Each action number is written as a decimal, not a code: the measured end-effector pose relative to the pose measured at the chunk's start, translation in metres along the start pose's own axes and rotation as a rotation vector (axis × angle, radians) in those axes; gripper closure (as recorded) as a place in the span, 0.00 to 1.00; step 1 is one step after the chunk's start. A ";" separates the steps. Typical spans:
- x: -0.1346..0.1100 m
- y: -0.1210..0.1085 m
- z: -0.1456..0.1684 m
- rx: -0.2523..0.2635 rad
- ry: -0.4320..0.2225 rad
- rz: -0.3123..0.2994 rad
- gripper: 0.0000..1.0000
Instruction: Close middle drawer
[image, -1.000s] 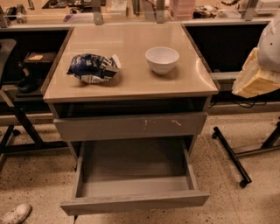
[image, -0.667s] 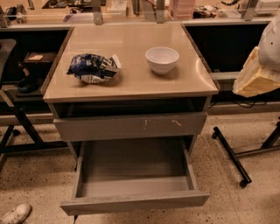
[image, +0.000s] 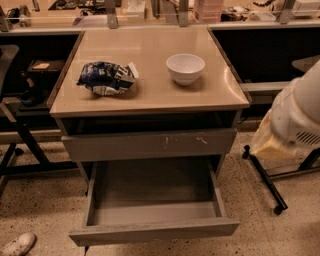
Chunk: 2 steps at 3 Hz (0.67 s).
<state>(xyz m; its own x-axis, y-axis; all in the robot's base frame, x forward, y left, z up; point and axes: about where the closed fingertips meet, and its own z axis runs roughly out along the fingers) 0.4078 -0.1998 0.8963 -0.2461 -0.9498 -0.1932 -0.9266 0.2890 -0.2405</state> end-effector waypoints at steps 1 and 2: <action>0.016 0.050 0.086 -0.161 0.040 0.013 1.00; 0.036 0.093 0.157 -0.316 0.093 0.036 1.00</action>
Offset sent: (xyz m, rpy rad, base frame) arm -0.0792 0.0135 -0.2756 0.0014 0.5382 -0.0005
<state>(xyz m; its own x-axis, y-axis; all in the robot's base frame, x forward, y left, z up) 0.3570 -0.1884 0.7176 -0.2915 -0.9508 -0.1052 -0.9557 0.2848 0.0748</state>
